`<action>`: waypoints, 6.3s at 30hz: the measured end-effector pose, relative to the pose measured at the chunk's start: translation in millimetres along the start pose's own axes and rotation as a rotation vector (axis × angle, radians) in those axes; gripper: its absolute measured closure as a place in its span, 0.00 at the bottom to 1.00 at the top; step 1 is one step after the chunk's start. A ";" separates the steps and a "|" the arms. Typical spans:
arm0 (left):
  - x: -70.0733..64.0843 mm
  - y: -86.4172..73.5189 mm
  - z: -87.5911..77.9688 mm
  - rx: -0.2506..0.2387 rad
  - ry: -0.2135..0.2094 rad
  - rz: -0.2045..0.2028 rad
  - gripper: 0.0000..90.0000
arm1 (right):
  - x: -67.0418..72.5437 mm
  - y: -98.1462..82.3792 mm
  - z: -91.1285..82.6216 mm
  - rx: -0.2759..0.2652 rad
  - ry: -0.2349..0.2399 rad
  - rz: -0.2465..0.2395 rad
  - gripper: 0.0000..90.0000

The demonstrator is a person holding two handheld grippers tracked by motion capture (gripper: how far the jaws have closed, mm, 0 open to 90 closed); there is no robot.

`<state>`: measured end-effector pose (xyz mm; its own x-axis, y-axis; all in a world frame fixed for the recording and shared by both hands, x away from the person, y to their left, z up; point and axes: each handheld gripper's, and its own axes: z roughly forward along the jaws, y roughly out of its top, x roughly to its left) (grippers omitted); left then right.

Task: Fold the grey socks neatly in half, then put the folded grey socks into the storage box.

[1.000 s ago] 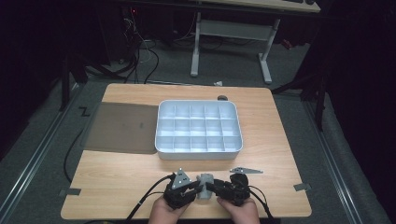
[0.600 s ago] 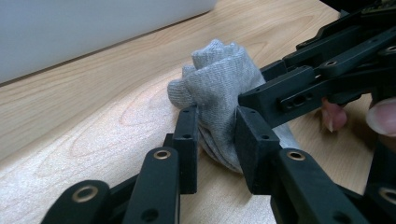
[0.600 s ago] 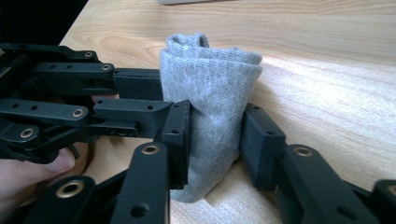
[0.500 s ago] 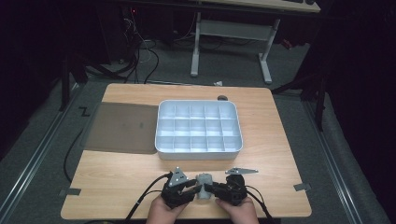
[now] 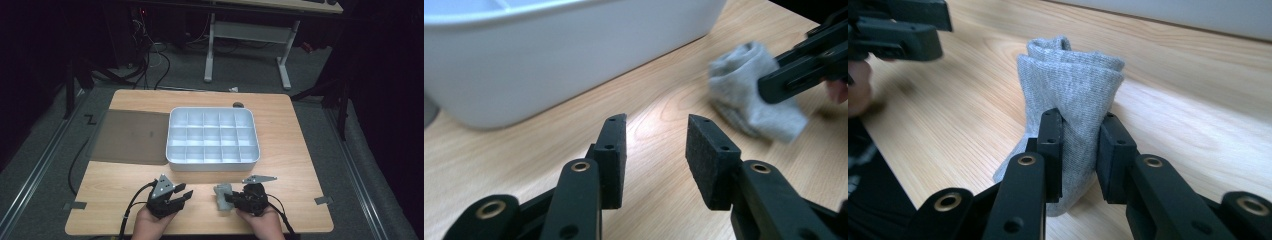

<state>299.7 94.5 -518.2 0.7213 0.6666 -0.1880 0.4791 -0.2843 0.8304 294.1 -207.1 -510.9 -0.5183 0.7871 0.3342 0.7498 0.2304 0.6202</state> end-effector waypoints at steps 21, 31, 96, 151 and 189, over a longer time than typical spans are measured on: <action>12.6 -3.8 -9.5 -0.010 0.045 0.018 0.68 | 2.1 26.2 -26.3 0.313 -0.288 -0.277 0.85; 20.7 -4.4 -14.5 -0.052 0.064 -0.001 0.64 | -4.3 36.5 -26.8 0.414 -0.283 -0.275 0.85; 27.5 -7.7 -19.4 -0.082 0.079 0.009 0.59 | -15.4 133.0 -82.6 0.409 -0.380 -0.232 0.86; 33.6 -7.9 -25.2 -0.102 0.074 -0.016 0.58 | -52.0 175.5 22.9 0.669 -0.501 -0.277 0.88; 34.0 -8.6 -22.4 -0.086 0.068 -0.014 0.58 | -60.1 178.1 13.9 0.645 -0.421 -0.199 0.73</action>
<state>308.9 135.0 -520.0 0.6782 0.7158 -0.1663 0.4417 -0.2163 0.8707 464.5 -205.4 -430.5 -0.5651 0.8168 -0.1159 0.8165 0.5739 0.0637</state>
